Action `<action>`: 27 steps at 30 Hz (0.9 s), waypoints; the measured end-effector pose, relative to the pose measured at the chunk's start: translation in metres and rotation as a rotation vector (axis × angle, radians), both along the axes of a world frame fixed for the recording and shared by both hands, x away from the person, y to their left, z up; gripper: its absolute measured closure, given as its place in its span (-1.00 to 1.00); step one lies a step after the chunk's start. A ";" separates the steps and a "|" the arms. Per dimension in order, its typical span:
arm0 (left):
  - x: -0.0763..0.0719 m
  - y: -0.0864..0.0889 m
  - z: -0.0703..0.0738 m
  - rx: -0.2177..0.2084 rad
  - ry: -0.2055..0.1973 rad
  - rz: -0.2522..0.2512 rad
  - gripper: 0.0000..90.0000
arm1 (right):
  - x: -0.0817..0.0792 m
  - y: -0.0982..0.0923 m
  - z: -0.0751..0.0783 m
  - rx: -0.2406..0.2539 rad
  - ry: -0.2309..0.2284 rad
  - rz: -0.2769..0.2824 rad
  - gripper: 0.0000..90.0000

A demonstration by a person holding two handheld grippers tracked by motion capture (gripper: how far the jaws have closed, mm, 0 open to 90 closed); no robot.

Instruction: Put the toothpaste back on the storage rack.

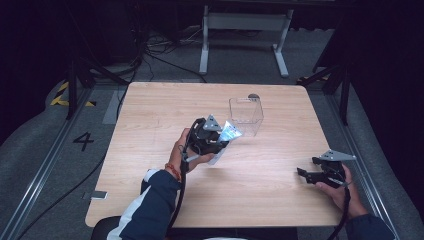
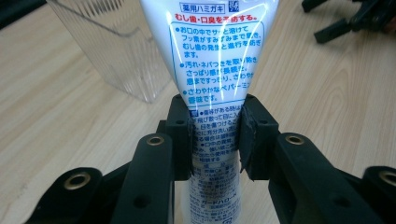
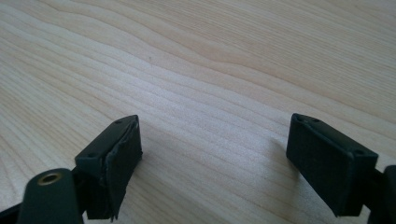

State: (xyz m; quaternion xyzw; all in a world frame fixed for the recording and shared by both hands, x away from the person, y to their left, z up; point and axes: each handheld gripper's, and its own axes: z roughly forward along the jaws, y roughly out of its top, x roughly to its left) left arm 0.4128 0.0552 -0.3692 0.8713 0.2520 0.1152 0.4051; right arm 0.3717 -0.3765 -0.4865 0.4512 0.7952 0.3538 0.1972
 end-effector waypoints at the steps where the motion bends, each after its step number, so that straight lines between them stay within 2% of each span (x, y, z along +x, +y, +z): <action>1: 0.000 0.001 0.004 -0.009 -0.006 0.002 0.54 | 0.000 0.000 0.000 0.000 0.000 0.000 -0.60; 7: 0.003 0.001 0.026 -0.072 -0.044 0.002 0.54 | 0.000 0.000 0.000 0.000 0.000 0.000 -0.60; 13: 0.007 -0.001 0.046 -0.116 -0.079 0.000 0.54 | 0.000 0.000 0.000 0.000 0.000 0.000 -0.60; 18: 0.014 -0.005 0.054 -0.137 -0.092 0.007 0.54 | 0.000 0.000 0.000 0.000 0.000 0.000 -0.60; 25: 0.022 -0.012 0.057 -0.138 -0.104 0.010 0.55 | 0.000 0.000 0.000 0.000 0.000 0.000 -0.60; 27: 0.025 -0.013 0.057 -0.153 -0.110 0.007 0.54 | 0.000 0.000 0.000 0.000 0.000 0.000 -0.60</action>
